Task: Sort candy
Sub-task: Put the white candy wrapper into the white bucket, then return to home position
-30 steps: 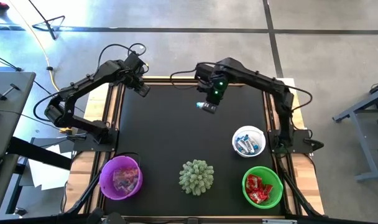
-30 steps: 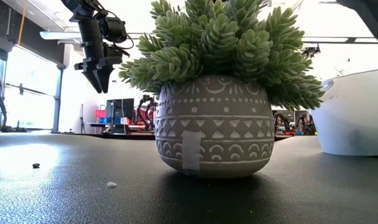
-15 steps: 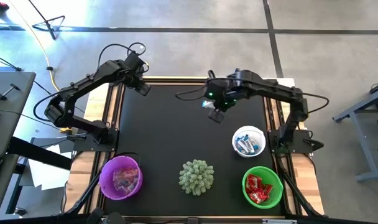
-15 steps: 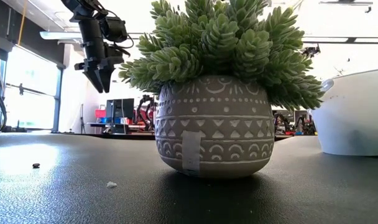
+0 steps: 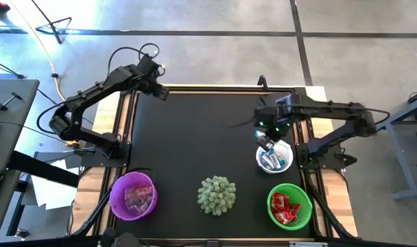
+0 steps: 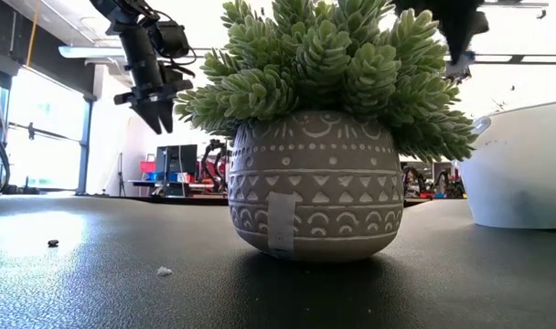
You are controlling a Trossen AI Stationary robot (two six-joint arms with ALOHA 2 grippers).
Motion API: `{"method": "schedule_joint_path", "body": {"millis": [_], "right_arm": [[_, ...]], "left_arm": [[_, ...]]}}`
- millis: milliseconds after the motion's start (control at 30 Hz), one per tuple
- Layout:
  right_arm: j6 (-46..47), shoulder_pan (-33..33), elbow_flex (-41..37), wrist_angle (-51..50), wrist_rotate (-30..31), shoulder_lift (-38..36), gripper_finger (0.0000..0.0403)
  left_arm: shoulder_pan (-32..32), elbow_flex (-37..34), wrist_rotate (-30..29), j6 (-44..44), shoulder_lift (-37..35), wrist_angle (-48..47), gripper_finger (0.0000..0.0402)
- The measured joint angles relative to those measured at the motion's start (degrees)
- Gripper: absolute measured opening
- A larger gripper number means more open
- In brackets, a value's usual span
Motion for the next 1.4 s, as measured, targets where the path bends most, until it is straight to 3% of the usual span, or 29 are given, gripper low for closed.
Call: {"method": "schedule_joint_path", "body": {"millis": [300, 533, 667, 1000, 1200, 1400], "right_arm": [[7.17, 3.64, -15.16, 1.39, -1.7, -5.86, 0.0003], [5.79, 4.93, -20.94, 4.18, -7.8, -6.31, 0.0003], [4.21, 5.22, -21.93, 5.84, -7.89, -6.31, 0.0018], [2.19, 5.02, -21.93, 6.67, -5.43, -7.05, 0.0115], [2.17, 5.01, -21.93, 6.65, -1.49, -7.05, 0.0126], [0.36, 5.01, -21.93, 6.64, 3.08, -7.05, 0.0126]], "left_arm": [[-0.13, 0.01, 1.46, -5.79, 0.0, 3.57, 0.0131], [-0.43, 0.01, 5.26, -8.79, 0.0, 3.7, 0.0131], [-1.66, 0.01, 5.67, -9.09, 0.0, 3.86, 0.0131], [-4.73, 0.01, 5.69, -10.26, 0.0, 4.47, 0.0131], [-6.72, 0.01, 7.72, -11.7, 0.0, 5.7, 0.0131], [-11.13, 0.01, 12.19, -13.41, 0.0, 13.31, 0.0131]]}}
